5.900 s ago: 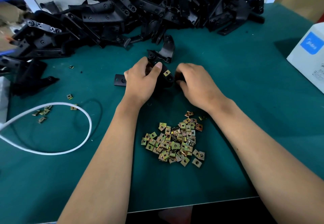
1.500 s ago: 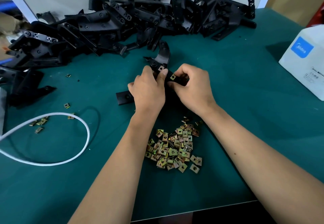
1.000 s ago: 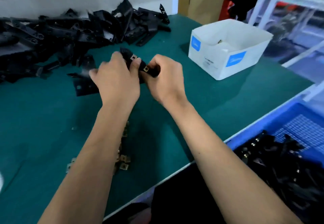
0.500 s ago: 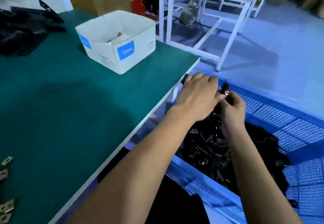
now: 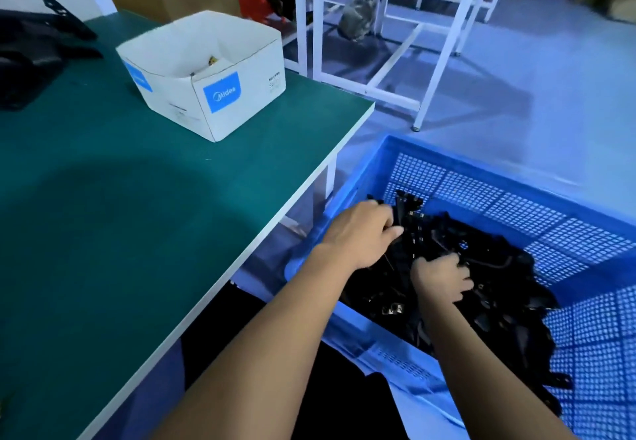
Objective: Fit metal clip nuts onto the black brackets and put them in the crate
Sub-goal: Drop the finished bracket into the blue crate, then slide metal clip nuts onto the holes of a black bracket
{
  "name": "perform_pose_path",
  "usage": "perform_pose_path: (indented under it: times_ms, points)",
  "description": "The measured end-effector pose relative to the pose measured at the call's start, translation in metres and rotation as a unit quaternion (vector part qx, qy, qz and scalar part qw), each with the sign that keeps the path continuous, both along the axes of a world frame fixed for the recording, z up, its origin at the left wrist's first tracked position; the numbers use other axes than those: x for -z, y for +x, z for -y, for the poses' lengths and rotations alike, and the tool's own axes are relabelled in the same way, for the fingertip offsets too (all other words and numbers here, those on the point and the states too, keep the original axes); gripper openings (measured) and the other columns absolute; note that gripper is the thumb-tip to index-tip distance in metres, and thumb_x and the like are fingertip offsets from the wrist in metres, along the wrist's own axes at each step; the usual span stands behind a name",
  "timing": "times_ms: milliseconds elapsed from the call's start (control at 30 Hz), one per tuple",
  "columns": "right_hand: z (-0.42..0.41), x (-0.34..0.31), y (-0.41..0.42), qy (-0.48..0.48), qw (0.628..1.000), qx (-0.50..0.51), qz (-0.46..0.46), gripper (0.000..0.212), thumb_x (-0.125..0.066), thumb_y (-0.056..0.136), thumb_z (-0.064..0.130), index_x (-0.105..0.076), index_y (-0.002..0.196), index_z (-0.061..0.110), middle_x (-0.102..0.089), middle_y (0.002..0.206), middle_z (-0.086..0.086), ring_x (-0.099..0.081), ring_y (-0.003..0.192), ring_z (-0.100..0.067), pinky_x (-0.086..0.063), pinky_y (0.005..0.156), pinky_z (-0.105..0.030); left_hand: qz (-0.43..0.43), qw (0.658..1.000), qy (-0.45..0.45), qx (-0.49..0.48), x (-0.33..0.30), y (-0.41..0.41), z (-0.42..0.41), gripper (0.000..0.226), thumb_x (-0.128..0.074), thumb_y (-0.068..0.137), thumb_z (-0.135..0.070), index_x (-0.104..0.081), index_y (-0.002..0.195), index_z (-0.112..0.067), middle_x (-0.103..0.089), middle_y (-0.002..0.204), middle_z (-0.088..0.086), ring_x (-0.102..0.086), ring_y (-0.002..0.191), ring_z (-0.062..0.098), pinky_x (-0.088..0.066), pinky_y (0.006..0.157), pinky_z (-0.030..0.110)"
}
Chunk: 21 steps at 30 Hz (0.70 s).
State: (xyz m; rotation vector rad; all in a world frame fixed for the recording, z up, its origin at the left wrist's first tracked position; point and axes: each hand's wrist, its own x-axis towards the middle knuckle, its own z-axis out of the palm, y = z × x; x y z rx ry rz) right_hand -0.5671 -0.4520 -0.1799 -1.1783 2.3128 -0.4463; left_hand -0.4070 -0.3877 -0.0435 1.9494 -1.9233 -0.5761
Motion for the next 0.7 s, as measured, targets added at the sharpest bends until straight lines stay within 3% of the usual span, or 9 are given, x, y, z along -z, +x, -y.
perform_pose_path:
  times_ms: [100, 200, 300, 400, 500, 600, 700]
  points:
    - [0.004, -0.046, 0.028, -0.214, 0.973, -0.078, 0.024, 0.040, -0.065, 0.088, 0.016, -0.060, 0.126, 0.004, -0.057, 0.128, -0.024, -0.050, 0.121, -0.045, -0.043, 0.101, -0.051, -0.055, 0.991, -0.113, -0.037, -0.037, 0.006, 0.010, 0.021, -0.061, 0.101, -0.038, -0.066, 0.097, -0.017, -0.067, 0.101, 0.000, -0.061, 0.093, 0.025, -0.049, 0.082, 0.039]
    - [0.001, -0.108, 0.069, -0.391, 0.896, -0.178, 0.109, 0.022, -0.061, 0.092, 0.010, -0.067, 0.112, 0.006, -0.072, 0.104, -0.013, -0.067, 0.094, -0.033, -0.045, 0.087, -0.037, -0.123, 0.964, -0.218, -0.087, -0.071, 0.028, 0.010, 0.016, -0.063, 0.099, -0.030, -0.067, 0.095, -0.015, -0.070, 0.095, -0.003, -0.064, 0.083, 0.020, -0.053, 0.079, 0.040]
    - [-0.015, -0.165, 0.123, -0.490, 0.818, -0.273, 0.131, 0.015, -0.060, 0.092, 0.011, -0.069, 0.104, 0.008, -0.074, 0.090, -0.008, -0.061, 0.076, -0.020, -0.036, 0.071, -0.025, -0.153, 0.933, -0.284, -0.163, -0.095, 0.070, -0.008, 0.017, -0.061, 0.100, -0.028, -0.067, 0.094, -0.013, -0.072, 0.092, -0.003, -0.067, 0.086, 0.020, -0.055, 0.080, 0.041]
    - [-0.040, -0.201, 0.185, -0.488, 0.759, -0.396, 0.169, 0.015, -0.060, 0.093, 0.013, -0.069, 0.105, 0.011, -0.072, 0.084, -0.003, -0.062, 0.074, -0.022, -0.041, 0.070, -0.029, -0.142, 0.903, -0.317, -0.251, -0.103, 0.124, -0.045, 0.019, -0.059, 0.099, -0.030, -0.065, 0.090, -0.015, -0.071, 0.086, -0.007, -0.066, 0.080, 0.017, -0.054, 0.080, 0.040]
    - [-0.079, -0.217, 0.260, -0.406, 0.720, -0.526, 0.201, 0.014, -0.063, 0.093, 0.017, -0.068, 0.107, 0.015, -0.069, 0.079, 0.002, -0.064, 0.072, -0.025, -0.048, 0.069, -0.033, -0.124, 0.871, -0.329, -0.343, -0.103, 0.187, -0.103, 0.016, -0.060, 0.099, -0.028, -0.065, 0.088, -0.017, -0.069, 0.082, -0.011, -0.066, 0.078, 0.015, -0.053, 0.082, 0.037]
    - [-0.127, -0.218, 0.329, -0.322, 0.668, -0.646, 0.182, 0.018, -0.067, 0.091, 0.018, -0.067, 0.110, 0.016, -0.073, 0.091, -0.003, -0.067, 0.086, -0.029, -0.054, 0.082, -0.042, -0.086, 0.832, -0.338, -0.432, -0.099, 0.245, -0.173, 0.017, -0.061, 0.098, -0.028, -0.067, 0.086, -0.017, -0.067, 0.080, -0.011, -0.062, 0.076, 0.012, -0.050, 0.083, 0.034]
    - [-0.184, -0.212, 0.393, -0.272, 0.600, -0.742, 0.124, 0.028, -0.069, 0.088, 0.019, -0.067, 0.116, 0.016, -0.071, 0.108, -0.009, -0.065, 0.103, -0.032, -0.051, 0.092, -0.042, -0.051, 0.790, -0.323, -0.520, -0.091, 0.292, -0.253, 0.022, -0.058, 0.101, -0.031, -0.067, 0.089, -0.015, -0.068, 0.084, -0.009, -0.062, 0.079, 0.012, -0.048, 0.082, 0.032]
